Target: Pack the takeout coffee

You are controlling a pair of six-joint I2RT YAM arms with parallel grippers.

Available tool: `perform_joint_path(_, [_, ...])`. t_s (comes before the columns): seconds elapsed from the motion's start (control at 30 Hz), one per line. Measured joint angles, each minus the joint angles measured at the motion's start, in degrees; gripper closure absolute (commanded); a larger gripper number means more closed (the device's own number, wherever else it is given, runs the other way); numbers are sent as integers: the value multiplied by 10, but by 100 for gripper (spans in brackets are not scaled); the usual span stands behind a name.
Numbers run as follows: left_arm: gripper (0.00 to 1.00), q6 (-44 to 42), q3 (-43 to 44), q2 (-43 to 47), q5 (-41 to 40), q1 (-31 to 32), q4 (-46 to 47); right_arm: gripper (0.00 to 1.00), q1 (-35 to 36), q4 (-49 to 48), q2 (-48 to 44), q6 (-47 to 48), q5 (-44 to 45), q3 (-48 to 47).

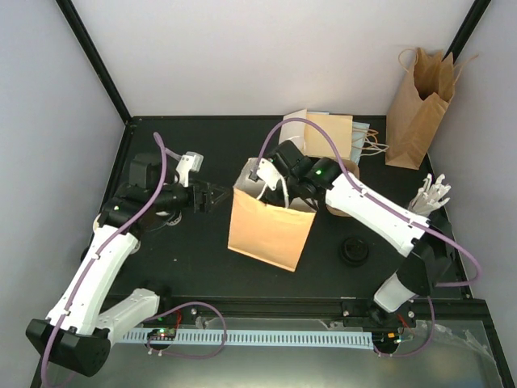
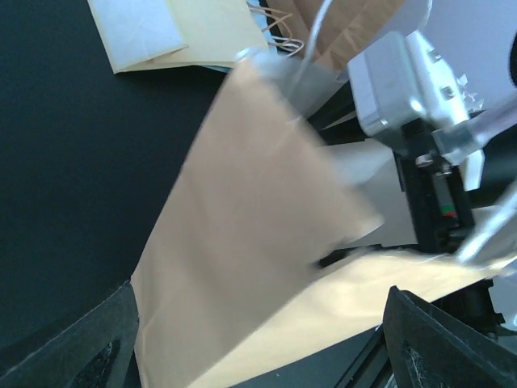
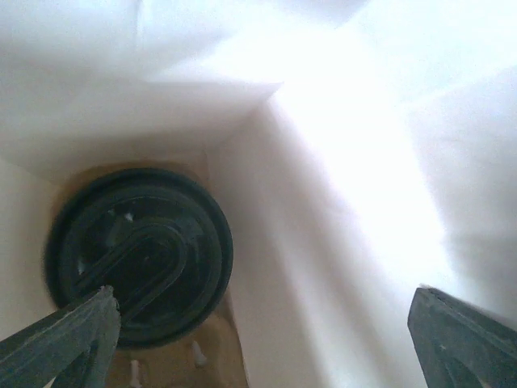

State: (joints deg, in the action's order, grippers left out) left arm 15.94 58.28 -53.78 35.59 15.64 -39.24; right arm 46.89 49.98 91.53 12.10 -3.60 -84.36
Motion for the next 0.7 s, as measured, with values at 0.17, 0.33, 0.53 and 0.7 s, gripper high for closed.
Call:
perform_joint_path(0.17, [15,-3,20,-15,-3,21,-3,0,0,6,-27,-12,0,-19])
perform_joint_path(0.33, [18,-4,35,-26,-12,46,-2,0,6,22,-35,-19,3,-37])
perform_joint_path(0.53, [24,-5,53,-39,-31,59,-19,0,33,42,-44,-30,10,-45])
perform_joint_path(0.7, [25,-10,95,-61,-77,88,-49,0,68,54,-65,-46,31,-63])
